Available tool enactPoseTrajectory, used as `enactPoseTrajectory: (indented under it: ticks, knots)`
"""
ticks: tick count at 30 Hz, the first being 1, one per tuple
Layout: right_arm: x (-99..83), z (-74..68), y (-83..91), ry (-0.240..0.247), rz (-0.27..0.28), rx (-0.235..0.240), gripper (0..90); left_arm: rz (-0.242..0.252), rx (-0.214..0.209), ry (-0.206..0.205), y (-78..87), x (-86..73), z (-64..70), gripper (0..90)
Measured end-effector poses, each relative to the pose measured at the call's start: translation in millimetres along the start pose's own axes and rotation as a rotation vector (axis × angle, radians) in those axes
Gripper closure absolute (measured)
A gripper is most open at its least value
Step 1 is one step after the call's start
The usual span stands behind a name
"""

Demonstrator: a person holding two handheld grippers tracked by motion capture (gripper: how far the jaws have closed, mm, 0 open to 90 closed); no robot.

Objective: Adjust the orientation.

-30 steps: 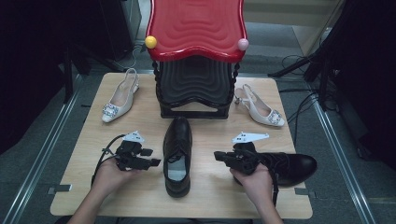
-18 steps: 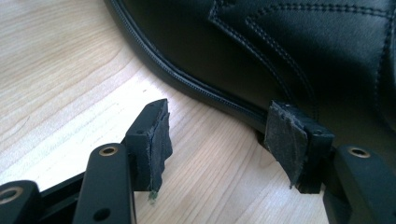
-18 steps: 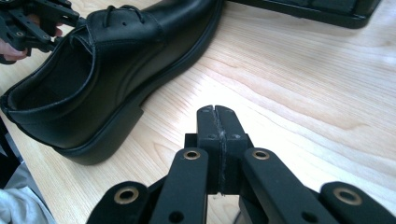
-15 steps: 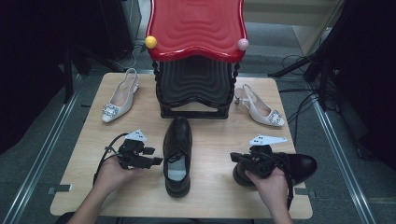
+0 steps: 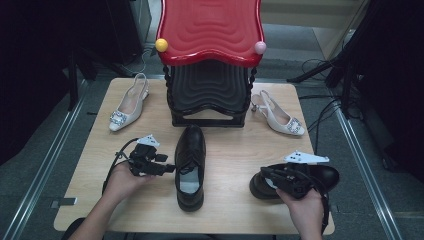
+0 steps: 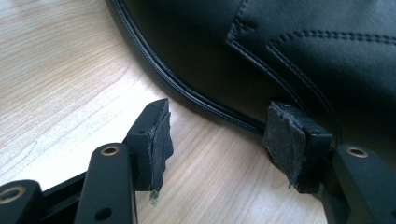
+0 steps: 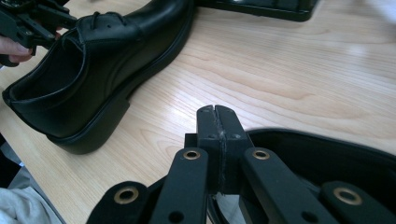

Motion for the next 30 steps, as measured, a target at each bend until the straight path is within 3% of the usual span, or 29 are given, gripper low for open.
enactPoseTrajectory:
  ticks: [4, 8, 12, 13, 16, 17, 20, 30]
  knots:
    - [-10.6, 13.0, 5.4, -0.015, -0.033, -0.056, 90.0, 0.01, -0.002, 0.004, 0.1, 2.7, -1.0, 41.0]
    - [-22.2, 18.1, -1.8, -0.035, -0.08, -0.049, 90.0, 0.009, -0.005, 0.008, 0.2, 2.7, -1.9, 41.1]
    - [-26.8, 12.9, -16.3, -0.032, -0.132, -0.02, 90.0, 0.008, 0.001, 0.002, 0.7, 2.5, -1.3, 41.1]
    - [-27.5, 11.6, -20.3, -0.033, -0.143, -0.031, 90.0, 0.008, 0.0, 0.002, 0.7, 2.4, -1.1, 41.0]
    - [-28.0, 10.8, -25.7, -0.049, -0.152, -0.017, 90.0, 0.004, 0.002, -0.001, 1.0, 1.7, -0.7, 40.9]
    - [-28.1, 10.5, -27.8, -0.066, -0.15, 0.011, 90.0, 0.002, 0.004, -0.002, 1.0, 1.4, -0.6, 40.7]
    - [-27.5, 10.7, -28.5, -0.076, -0.146, 0.014, 90.0, -0.009, 0.011, -0.007, 1.9, -0.5, -0.9, 40.6]
    - [-21.5, 4.6, -35.7, -0.066, -0.149, 0.033, 90.0, 0.015, 0.025, 0.012, 9.2, -6.2, -3.1, 40.5]
Point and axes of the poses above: each handheld gripper's, and its own axes: y roughly backward along the jaws, x roughly out of its top, z roughly to its right, the point moved 8 cm from there along -y, roughly forward along the jaws, and after that the axes turned 7 degrees about -x, right-handed, at the moved point
